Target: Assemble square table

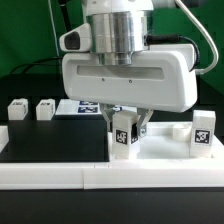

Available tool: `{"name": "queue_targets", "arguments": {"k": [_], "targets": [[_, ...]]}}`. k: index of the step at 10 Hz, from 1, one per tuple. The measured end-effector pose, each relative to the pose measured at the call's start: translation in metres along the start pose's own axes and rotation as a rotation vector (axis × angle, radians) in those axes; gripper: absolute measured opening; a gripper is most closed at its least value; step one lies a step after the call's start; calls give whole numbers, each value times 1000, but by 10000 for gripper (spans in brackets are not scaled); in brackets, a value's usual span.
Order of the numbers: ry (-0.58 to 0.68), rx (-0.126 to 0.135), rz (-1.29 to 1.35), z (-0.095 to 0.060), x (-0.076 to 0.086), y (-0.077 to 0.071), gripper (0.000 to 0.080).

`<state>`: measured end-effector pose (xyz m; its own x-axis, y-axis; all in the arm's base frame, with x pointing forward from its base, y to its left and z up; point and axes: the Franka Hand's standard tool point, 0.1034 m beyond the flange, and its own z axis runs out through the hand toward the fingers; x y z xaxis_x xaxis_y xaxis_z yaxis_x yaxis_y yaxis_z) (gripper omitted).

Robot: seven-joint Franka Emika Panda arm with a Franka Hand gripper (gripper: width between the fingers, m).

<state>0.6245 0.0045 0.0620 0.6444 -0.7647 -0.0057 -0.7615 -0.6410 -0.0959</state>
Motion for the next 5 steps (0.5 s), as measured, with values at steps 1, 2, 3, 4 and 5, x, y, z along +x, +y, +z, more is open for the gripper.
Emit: {"name": "queue_targets", "arguments": {"k": [1,2,3,4,5], "targets": [[-14,-8,181,-1,2,-1,288],[-27,-11,318,-1,2,-1,288],[-51,-10,495,-1,2,-1,288],[-88,-4,657,-2,2,-1,289],[-113,8,774,-1,4,0,289]]}}
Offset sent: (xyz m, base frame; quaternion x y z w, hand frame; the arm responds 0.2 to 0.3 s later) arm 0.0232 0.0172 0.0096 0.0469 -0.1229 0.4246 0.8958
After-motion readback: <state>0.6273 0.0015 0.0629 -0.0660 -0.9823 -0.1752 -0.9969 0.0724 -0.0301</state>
